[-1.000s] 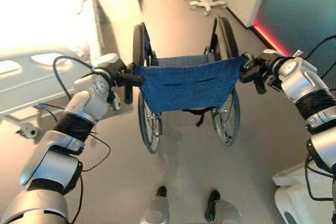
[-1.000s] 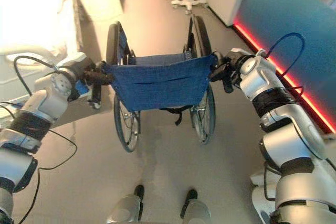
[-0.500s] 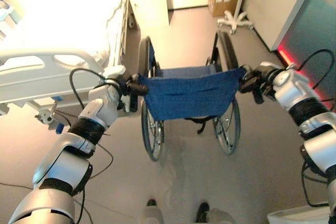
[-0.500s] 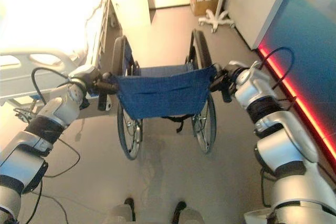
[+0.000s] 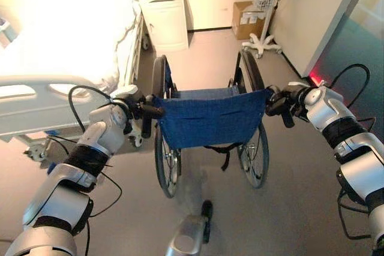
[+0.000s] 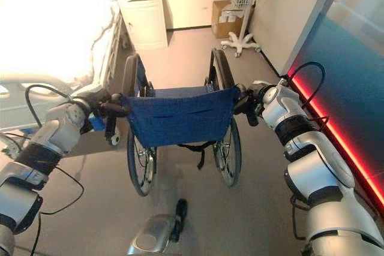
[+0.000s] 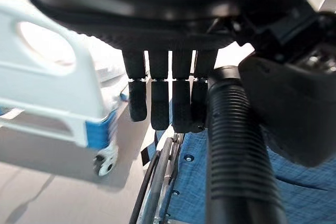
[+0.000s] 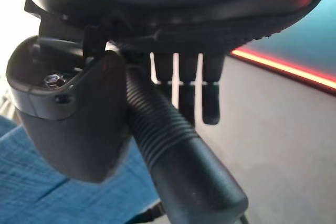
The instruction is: Push the wheelchair next to the bed
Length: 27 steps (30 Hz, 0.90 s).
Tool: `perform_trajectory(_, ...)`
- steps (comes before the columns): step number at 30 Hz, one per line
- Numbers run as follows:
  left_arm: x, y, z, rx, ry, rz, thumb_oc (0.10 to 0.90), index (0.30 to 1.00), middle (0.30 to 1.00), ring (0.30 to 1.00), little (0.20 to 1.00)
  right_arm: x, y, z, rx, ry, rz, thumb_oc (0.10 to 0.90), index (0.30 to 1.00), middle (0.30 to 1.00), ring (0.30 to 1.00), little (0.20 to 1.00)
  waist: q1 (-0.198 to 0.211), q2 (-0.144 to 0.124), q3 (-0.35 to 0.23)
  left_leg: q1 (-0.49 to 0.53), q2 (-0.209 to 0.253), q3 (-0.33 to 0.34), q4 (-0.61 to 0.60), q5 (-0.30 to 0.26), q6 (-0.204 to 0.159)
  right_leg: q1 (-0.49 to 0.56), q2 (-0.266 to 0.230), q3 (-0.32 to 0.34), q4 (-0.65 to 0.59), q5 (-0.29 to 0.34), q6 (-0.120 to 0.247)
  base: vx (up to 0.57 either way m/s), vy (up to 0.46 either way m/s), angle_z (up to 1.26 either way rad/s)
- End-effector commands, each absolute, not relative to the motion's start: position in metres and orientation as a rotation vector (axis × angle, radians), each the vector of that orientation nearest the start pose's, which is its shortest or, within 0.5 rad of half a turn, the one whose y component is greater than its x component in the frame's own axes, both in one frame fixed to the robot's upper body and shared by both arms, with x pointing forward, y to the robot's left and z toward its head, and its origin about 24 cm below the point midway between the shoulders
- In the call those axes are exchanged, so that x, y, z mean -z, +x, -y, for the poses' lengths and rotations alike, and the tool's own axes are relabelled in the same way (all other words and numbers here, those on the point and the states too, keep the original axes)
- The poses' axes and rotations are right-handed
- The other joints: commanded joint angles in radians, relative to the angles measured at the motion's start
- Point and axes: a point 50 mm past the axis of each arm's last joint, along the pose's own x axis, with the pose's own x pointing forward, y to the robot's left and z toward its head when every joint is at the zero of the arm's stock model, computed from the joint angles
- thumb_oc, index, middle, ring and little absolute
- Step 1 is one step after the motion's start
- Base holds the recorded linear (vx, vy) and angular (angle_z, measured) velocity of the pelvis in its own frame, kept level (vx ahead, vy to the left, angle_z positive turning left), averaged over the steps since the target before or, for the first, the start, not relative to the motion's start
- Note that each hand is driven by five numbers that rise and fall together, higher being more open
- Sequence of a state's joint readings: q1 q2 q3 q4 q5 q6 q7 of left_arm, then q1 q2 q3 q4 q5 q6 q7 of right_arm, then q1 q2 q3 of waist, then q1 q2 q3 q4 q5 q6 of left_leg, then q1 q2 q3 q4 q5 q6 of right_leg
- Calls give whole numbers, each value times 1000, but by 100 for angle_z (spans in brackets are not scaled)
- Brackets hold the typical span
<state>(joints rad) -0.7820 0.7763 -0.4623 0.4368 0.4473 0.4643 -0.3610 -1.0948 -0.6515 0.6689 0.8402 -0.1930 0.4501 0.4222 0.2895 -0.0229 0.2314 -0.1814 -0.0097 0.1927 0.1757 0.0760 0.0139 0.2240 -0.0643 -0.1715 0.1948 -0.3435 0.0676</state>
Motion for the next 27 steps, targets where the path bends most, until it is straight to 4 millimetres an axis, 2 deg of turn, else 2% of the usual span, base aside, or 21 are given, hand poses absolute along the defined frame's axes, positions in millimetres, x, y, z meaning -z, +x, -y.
perform_trajectory(1,-79,342,-252,307,1418,-593,400,300,300,300,300,-211,398,171,-406,-1561,-150,400,300,300,300,300,5,-66,24,-64,-54,-11,-9,-24,50,35,28,-144,155,190,35,317,192,-16)
perform_trajectory(3,-69,338,-248,314,1420,-599,400,300,300,300,300,-212,395,176,-397,-1584,-150,400,300,300,300,300,1,-88,6,-55,-75,-16,-33,-33,71,13,11,-146,227,258,65,327,223,-1)
perform_trajectory(6,-62,336,-244,318,1423,-596,400,300,300,300,300,-217,396,178,-386,-1598,-149,400,300,300,300,300,-3,-99,8,-47,-76,-26,-23,-53,71,-9,-25,-152,211,294,73,217,83,10)
perform_trajectory(7,-60,337,-242,314,1426,-589,400,300,300,300,300,-220,397,178,-379,-1599,-142,400,300,300,300,300,-5,-101,13,-47,-71,-33,-15,-60,68,-20,-35,-151,188,293,71,251,-99,11)
perform_trajectory(8,-61,339,-238,298,1436,-567,400,300,300,300,300,-226,399,177,-361,-1602,-124,400,300,300,300,300,-19,-97,32,-30,-63,-74,0,-74,54,-76,-63,-136,108,288,61,184,-126,5)
perform_trajectory(10,-64,341,-238,279,1442,-547,400,300,300,300,300,-230,401,174,-348,-1604,-105,400,300,300,300,300,-32,-88,48,-14,-52,-102,4,-78,42,-134,-78,-121,60,297,57,142,-173,-7)
perform_trajectory(12,-73,346,-239,251,1449,-514,400,300,300,300,300,-237,403,171,-326,-1601,-85,400,300,300,300,300,-50,-86,81,10,-52,-136,21,-101,32,-208,-114,-104,-3,352,61,170,-227,5)
perform_trajectory(13,-79,349,-238,239,1452,-493,400,300,300,300,300,-240,404,171,-314,-1600,-83,400,300,300,300,300,-67,-89,99,35,-63,-160,27,-128,31,-279,-142,-79,-44,422,72,261,-238,26)
perform_trajectory(15,-86,351,-237,229,1456,-459,400,300,300,300,300,-241,405,172,-292,-1582,-93,400,300,300,300,300,-92,-97,120,54,-84,-203,55,-182,37,-351,-167,-24,-109,501,95,365,-283,60)
perform_trajectory(18,-85,350,-234,239,1459,-450,400,300,300,300,300,-241,403,176,-284,-1534,-142,400,300,300,300,300,-116,-107,127,68,-104,-245,123,-256,33,-391,-182,-7,-228,542,113,522,-314,99)
perform_trajectory(20,-82,348,-234,245,1452,-451,400,300,300,300,300,-240,403,177,-289,-1530,-165,400,300,300,300,300,-122,-106,127,75,-102,-254,138,-272,31,-392,-184,-5,-241,547,115,556,-332,84)
perform_trajectory(21,-78,346,-232,257,1448,-441,400,300,300,300,300,-240,401,177,-289,-1536,-193,400,300,300,300,300,-134,-105,127,85,-102,-281,160,-297,32,-408,-186,35,-219,546,115,566,-375,96)
perform_trajectory(22,-78,346,-232,256,1448,-439,400,300,300,300,300,-240,401,177,-290,-1541,-193,400,300,300,300,300,-137,-104,127,83,-101,-287,166,-303,33,-413,-185,43,-209,543,114,593,-445,94)
perform_trajectory(23,-80,347,-231,259,1450,-420,400,300,300,300,300,-244,400,179,-279,-1543,-196,400,300,300,300,300,-148,-101,127,77,-94,-301,185,-314,33,-427,-177,70,-177,523,112,416,-408,77)
perform_trajectory(24,-83,349,-226,272,1438,-391,400,300,300,300,300,-247,400,184,-259,-1532,-202,400,300,300,300,300,-162,-94,120,54,-79,-305,216,-326,32,-444,-165,90,-96,472,111,410,-406,79)
perform_trajectory(26,-84,351,-225,284,1415,-394,400,300,300,300,300,-249,400,184,-270,-1523,-205,400,300,300,300,300,-169,-86,117,37,-59,-307,245,-330,25,-465,-161,81,-2,441,109,396,-364,102)
perform_trajectory(27,-83,352,-224,284,1404,-396,400,300,300,300,300,-252,399,183,-280,-1528,-200,400,300,300,300,300,-179,-85,119,49,-26,-293,249,-324,7,-466,-157,58,20,429,99,561,-387,102)
